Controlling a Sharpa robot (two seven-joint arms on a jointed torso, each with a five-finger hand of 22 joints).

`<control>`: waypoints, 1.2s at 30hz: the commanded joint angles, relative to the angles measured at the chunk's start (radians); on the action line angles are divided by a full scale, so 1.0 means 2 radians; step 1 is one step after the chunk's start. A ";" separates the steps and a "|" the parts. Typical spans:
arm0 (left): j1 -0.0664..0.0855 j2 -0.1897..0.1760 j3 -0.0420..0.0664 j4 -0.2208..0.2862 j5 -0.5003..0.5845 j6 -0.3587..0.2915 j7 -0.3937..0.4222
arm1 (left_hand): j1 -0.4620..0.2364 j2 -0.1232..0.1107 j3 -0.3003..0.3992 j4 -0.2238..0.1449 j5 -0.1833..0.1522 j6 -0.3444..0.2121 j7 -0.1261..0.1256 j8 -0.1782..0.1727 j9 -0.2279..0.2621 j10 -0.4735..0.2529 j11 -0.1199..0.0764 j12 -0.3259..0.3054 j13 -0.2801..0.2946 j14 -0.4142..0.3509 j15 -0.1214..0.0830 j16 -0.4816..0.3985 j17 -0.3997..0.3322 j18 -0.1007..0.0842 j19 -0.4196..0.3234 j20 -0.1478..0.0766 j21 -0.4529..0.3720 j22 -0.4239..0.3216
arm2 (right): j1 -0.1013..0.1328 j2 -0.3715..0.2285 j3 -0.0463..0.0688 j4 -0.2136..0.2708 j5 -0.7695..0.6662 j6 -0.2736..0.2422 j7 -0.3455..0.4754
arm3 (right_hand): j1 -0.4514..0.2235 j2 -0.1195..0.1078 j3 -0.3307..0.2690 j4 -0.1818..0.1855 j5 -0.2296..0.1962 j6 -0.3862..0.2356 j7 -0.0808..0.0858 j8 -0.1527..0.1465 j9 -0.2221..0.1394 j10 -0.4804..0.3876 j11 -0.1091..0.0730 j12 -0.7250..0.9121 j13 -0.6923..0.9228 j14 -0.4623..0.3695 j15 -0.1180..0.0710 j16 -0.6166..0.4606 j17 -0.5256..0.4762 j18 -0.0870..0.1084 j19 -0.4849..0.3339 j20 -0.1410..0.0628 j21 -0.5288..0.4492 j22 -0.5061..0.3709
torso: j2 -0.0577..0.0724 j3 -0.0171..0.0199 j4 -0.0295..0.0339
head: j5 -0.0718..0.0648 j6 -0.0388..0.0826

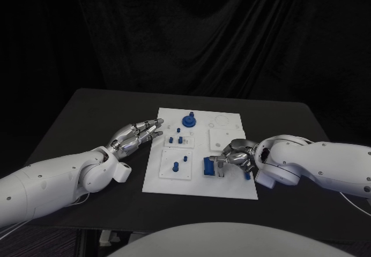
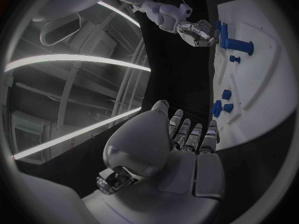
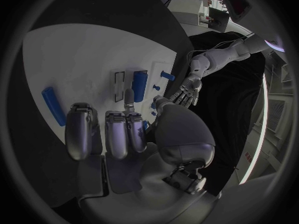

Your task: Assemble the parts on the task board

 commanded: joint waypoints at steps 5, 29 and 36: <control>-0.001 0.000 0.000 0.001 0.003 0.004 0.023 | 0.003 -0.001 0.003 0.001 0.001 0.000 0.001 0.002 -0.001 0.000 0.003 0.001 0.001 0.001 0.003 0.003 0.001 0.004 0.002 0.001 0.001 0.000 | 0.000 -0.018 0.000 0.014 0.000 -0.027 0.018 | 0.024 0.000 -0.006 -0.002 0.016 0.002 -0.003 0.011 0.004 0.052 -0.004 0.001 0.132 0.052 -0.002 0.001 0.129 0.000 0.019 0.000 0.002 0.106 | 0.000 -0.0001 0.0004 | 0.000 0.000; -0.002 -0.001 0.000 0.002 0.003 0.002 0.024 | 0.003 -0.001 0.005 0.001 0.002 0.000 0.001 0.002 -0.001 0.000 0.003 0.002 0.001 0.002 0.003 0.004 0.001 0.003 0.002 0.001 0.002 0.000 | 0.000 -0.083 0.000 0.036 -0.258 -0.023 -0.067 | 0.095 -0.005 -0.024 -0.009 0.063 -0.006 -0.012 0.059 0.028 0.052 -0.013 0.001 0.132 0.050 -0.010 -0.007 0.118 0.001 0.018 -0.007 -0.002 0.104 | 0.000 -0.0002 0.0010 | -0.006 0.000; -0.002 -0.002 0.000 0.003 0.003 0.001 0.025 | 0.003 -0.001 0.005 0.001 0.002 0.001 0.001 0.003 -0.001 0.000 0.003 0.002 0.001 0.002 0.003 0.004 0.001 0.003 0.003 0.001 0.002 0.001 | -0.006 -0.109 -0.001 0.052 -0.312 -0.038 -0.089 | 0.092 -0.007 -0.028 -0.003 0.063 -0.003 -0.012 0.057 0.025 0.052 -0.013 0.001 0.132 0.049 -0.010 -0.009 0.116 0.001 0.018 -0.007 -0.003 0.104 | 0.000 -0.0005 0.0001 | -0.005 0.000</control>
